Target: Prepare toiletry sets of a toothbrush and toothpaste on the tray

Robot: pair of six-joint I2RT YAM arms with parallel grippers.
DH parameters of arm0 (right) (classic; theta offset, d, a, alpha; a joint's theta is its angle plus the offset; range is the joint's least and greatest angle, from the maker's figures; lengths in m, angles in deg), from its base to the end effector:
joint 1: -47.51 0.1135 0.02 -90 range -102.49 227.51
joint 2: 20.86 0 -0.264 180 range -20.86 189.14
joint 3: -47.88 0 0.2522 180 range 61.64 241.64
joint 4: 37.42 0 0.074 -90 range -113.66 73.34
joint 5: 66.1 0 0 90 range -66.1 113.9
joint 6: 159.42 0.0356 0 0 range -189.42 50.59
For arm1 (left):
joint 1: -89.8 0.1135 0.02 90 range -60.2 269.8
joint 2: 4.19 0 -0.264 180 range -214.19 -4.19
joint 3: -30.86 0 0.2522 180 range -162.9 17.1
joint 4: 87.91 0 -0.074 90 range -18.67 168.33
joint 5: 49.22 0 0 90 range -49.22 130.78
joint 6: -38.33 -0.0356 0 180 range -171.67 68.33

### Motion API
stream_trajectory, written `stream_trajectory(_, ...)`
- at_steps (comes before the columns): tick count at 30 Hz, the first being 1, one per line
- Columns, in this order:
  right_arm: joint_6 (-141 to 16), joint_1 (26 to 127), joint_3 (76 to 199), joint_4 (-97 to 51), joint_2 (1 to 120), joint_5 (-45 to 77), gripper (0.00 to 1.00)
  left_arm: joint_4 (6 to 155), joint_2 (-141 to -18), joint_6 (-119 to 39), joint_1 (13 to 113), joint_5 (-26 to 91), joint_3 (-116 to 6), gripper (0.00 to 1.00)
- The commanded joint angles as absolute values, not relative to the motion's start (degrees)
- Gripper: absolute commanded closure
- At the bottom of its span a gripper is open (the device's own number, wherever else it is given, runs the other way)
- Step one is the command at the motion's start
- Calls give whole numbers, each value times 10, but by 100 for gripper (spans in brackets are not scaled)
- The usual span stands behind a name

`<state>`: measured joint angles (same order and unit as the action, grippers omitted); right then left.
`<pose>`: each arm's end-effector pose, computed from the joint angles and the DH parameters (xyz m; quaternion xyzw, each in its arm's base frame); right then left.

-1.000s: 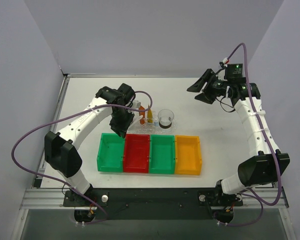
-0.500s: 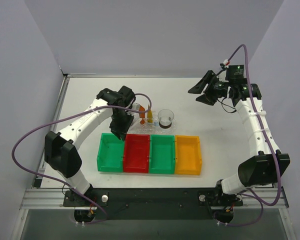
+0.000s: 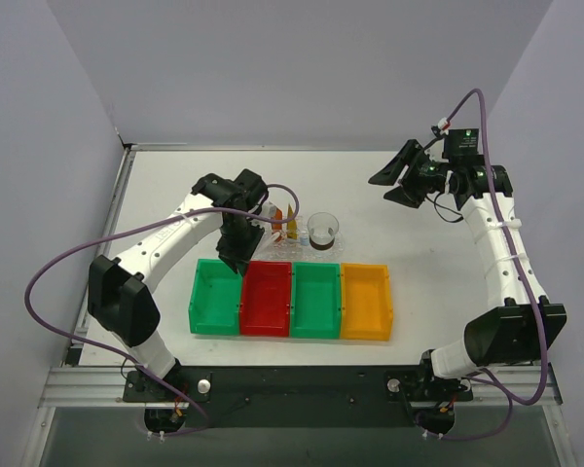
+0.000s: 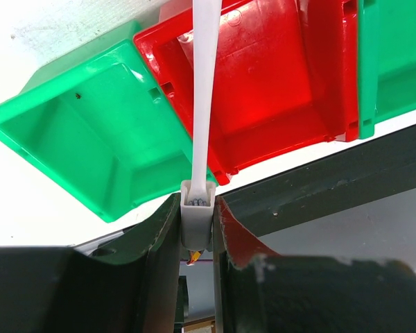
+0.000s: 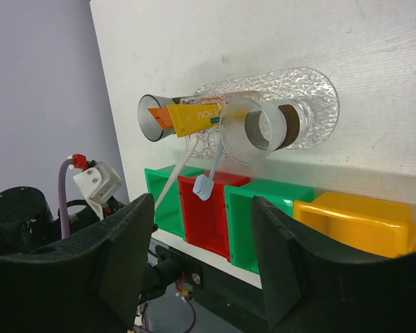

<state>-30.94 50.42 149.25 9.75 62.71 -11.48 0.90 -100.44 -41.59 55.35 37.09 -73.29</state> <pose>0.3189 0.0368 0.4024 0.1052 0.8300 0.4153 0.3572 0.2554 -0.1780 0.3018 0.2124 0.9749 -0.0519 0.0420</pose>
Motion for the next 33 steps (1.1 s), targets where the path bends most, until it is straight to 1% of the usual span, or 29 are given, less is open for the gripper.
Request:
stream_trajectory(1, -318, 500, 1490, 104, 609, -125, 47, -95, -996, -411, 553, 373, -743, 100)
stream_trajectory(15, -314, 500, 1490, 104, 615, -128, 47, -105, -988, -406, 556, 379, -721, 100)
stream_trajectory(33, -319, 494, 1495, 104, 620, -127, 47, -94, -1025, -408, 556, 381, -759, 100)
